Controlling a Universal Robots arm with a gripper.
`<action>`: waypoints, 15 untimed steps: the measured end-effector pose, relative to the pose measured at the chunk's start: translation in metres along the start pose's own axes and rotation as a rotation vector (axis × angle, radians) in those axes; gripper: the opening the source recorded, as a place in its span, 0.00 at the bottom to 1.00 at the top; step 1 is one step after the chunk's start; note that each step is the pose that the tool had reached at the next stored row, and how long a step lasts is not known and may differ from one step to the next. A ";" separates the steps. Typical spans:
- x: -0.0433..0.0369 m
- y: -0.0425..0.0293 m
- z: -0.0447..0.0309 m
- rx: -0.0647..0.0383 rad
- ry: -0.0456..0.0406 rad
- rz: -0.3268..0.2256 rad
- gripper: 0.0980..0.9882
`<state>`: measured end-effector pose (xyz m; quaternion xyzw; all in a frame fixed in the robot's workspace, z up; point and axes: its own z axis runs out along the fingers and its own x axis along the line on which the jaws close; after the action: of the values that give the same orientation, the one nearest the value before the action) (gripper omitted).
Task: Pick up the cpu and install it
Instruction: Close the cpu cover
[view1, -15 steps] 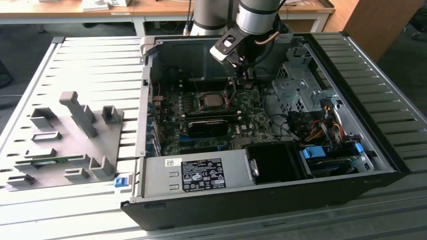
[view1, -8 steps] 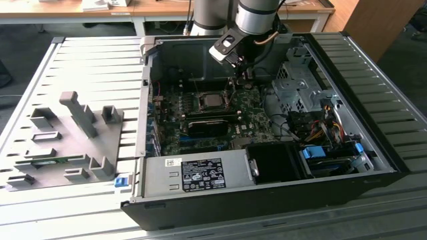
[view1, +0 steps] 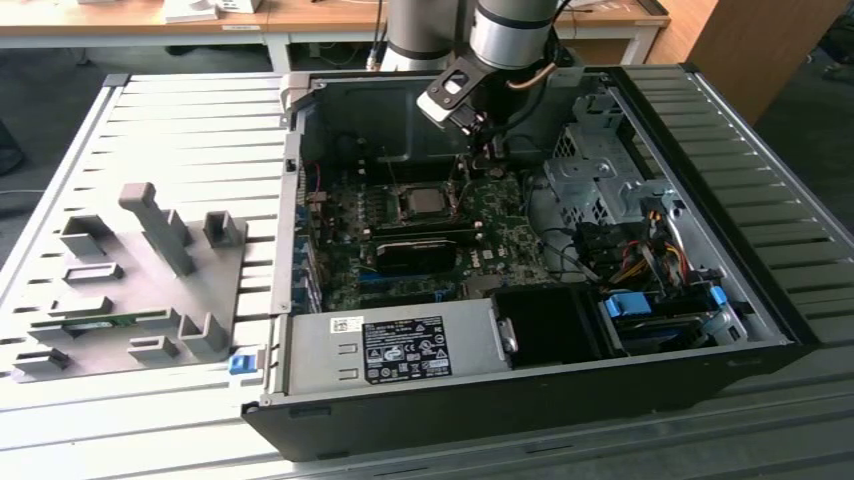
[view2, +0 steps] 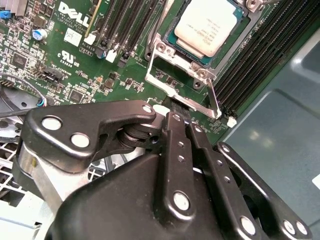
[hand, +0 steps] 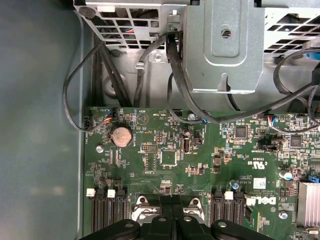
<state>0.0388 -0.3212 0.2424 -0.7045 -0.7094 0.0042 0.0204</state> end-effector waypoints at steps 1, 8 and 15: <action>0.0000 -0.0001 0.0000 0.000 0.0000 0.000 0.01; 0.0000 -0.0019 0.0001 0.000 0.0000 0.000 0.01; 0.0000 -0.0047 0.0002 0.000 0.0000 0.000 0.01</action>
<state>0.0342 -0.3212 0.2423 -0.7045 -0.7094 0.0042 0.0203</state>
